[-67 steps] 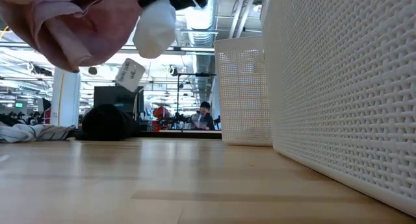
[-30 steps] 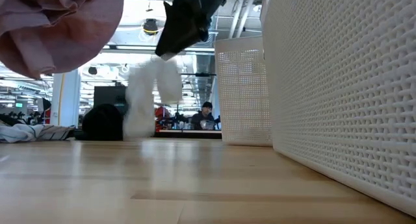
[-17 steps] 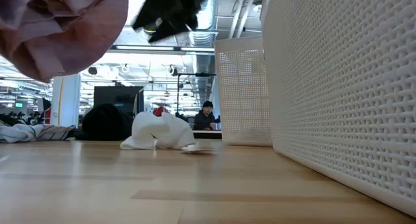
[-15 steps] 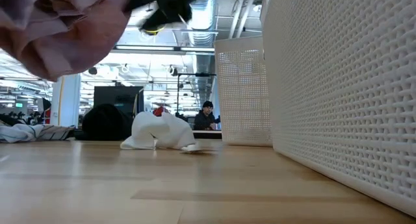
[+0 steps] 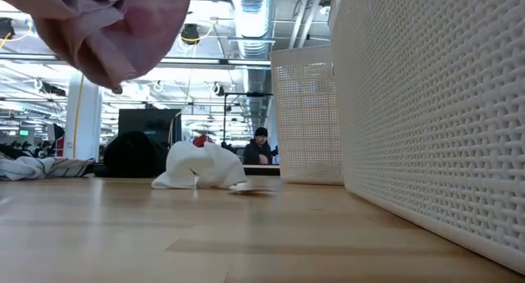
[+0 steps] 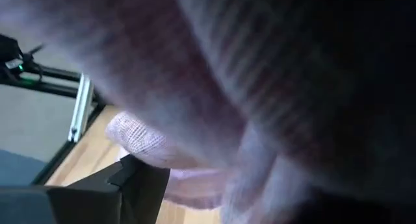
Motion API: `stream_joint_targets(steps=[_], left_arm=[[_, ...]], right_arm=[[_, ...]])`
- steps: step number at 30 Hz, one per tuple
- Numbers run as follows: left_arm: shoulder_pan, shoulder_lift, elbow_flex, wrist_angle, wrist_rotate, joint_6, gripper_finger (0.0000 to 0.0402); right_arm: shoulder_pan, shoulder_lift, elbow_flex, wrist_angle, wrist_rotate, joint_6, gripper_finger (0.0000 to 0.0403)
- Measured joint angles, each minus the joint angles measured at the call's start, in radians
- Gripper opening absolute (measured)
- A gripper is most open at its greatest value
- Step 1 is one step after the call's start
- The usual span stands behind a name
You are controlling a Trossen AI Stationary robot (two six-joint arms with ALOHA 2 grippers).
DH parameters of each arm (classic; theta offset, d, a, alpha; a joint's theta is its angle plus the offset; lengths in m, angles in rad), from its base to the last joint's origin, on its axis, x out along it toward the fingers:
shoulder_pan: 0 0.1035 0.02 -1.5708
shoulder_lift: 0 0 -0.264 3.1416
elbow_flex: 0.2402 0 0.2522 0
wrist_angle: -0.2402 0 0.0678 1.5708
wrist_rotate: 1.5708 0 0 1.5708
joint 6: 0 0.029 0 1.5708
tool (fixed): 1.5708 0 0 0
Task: Sort clothes
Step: Put the light red polo shirt into the bottom white laundry bin
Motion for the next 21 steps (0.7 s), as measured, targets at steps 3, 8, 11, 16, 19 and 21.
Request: stream_joint_targets(steps=[3, 8, 11, 16, 19, 21], left_arm=[[-0.001, 0.0, 0.0, 0.026, 0.015, 0.006, 0.0116], [-0.025, -0.002, 0.0, 0.079, 0.015, 0.041, 0.0116], [-0.039, -0.002, 0.0, 0.118, 0.016, 0.063, 0.0116], [-0.057, -0.002, 0.0, 0.204, 0.03, 0.122, 0.0116], [-0.059, -0.002, 0.0, 0.238, 0.043, 0.144, 0.0116], [-0.059, -0.002, 0.0, 0.254, 0.05, 0.148, 0.0116]], right_arm=[[-0.001, -0.007, 0.0, 0.021, 0.001, -0.012, 0.0328], [-0.01, -0.024, 0.0, 0.073, 0.014, -0.043, 0.0328], [-0.01, -0.025, -0.001, 0.121, 0.019, -0.088, 0.0328], [-0.008, -0.028, -0.001, 0.18, 0.019, -0.128, 0.0316], [-0.004, -0.028, -0.001, 0.206, 0.019, -0.165, 0.0285], [0.001, -0.028, -0.001, 0.228, 0.023, -0.192, 0.025]])
